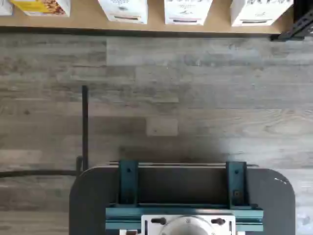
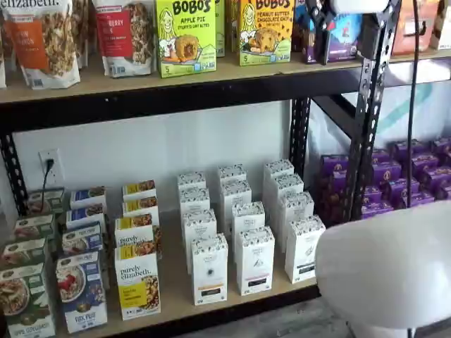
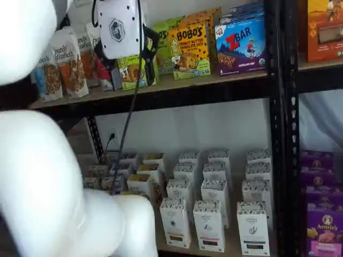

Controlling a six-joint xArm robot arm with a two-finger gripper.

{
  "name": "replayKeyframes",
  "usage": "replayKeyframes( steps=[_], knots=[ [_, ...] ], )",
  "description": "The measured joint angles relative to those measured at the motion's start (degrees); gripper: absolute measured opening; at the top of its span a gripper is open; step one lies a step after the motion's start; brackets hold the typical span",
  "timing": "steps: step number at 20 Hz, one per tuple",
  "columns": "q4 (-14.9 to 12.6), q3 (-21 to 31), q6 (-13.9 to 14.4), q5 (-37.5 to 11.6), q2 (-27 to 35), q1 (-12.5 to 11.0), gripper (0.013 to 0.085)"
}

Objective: Pick up the white box with a yellow strip in the middle, on the bottom shelf, the fourth box from the left

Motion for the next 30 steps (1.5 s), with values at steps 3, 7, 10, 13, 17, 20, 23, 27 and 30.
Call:
replayKeyframes(
  steps=[3,7,10,13,17,20,23,27,30],
  knots=[
    [9.09,1.84,-3.01,0.83,-0.68,-6.99,0.085],
    [9.56,4.45,-2.01,-0.33,-2.19,-5.84,0.085],
    [9.36,6.33,-1.08,-1.58,-3.21,-4.6,0.085],
    [9.19,7.94,-0.21,-2.82,-3.84,-3.48,0.085],
    [8.69,9.88,0.49,-5.14,-4.68,-2.26,0.085],
    [7.27,11.13,1.22,-7.29,-4.87,-0.73,0.085],
    [5.97,12.13,1.96,-9.21,-4.74,0.61,0.085],
    [5.17,13.72,2.83,-12.54,-5.0,2.06,0.085],
    [4.03,14.84,4.3,-14.26,-4.41,3.94,0.085]
  ],
)
